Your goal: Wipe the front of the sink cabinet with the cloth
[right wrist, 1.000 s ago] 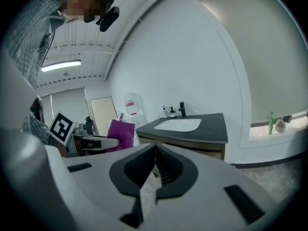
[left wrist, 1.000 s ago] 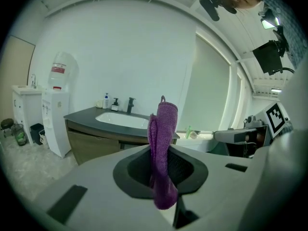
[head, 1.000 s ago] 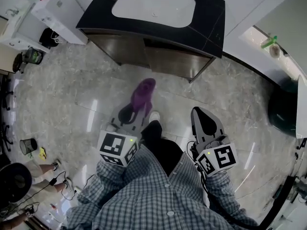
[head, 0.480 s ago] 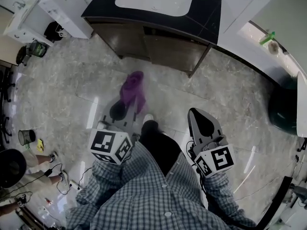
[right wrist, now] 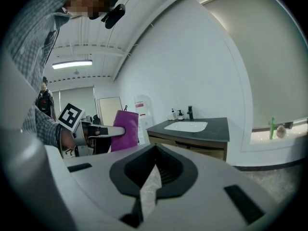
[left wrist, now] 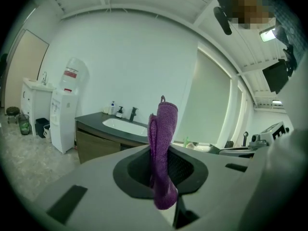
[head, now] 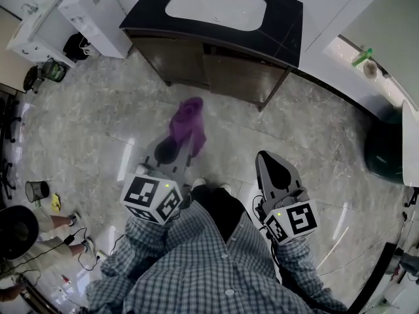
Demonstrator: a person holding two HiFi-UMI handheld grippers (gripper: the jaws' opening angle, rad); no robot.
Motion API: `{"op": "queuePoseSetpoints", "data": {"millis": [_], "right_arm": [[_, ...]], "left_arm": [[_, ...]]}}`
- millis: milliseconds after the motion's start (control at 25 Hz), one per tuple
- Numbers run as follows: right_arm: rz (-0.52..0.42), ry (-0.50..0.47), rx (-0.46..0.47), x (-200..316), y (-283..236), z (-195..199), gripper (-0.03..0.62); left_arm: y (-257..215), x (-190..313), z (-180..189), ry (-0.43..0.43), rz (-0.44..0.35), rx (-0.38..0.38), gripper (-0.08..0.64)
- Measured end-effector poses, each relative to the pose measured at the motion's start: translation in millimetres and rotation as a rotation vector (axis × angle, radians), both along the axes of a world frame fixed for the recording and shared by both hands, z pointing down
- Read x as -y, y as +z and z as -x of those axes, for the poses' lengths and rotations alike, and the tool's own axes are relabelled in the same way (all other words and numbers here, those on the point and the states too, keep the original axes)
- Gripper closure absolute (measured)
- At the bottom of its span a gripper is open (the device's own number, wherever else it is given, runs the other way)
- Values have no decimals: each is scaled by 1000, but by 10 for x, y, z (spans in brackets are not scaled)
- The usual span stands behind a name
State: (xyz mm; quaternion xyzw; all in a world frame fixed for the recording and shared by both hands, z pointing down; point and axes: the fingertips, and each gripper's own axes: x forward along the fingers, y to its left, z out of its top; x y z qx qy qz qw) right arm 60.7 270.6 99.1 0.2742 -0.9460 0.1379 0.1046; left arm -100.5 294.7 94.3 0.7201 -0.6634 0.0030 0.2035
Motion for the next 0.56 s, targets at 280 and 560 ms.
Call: {"op": "queuePoseSetpoints", "data": {"millis": [280,560], "right_arm": [[-18,20,-16,-89,-80,111,575],[-5,39,-24,-206,-78,168,575]], "left_arm": [[10,-116,118,8,-4,-79,506],[-4,-349,150,31,37,-114,506]]}}
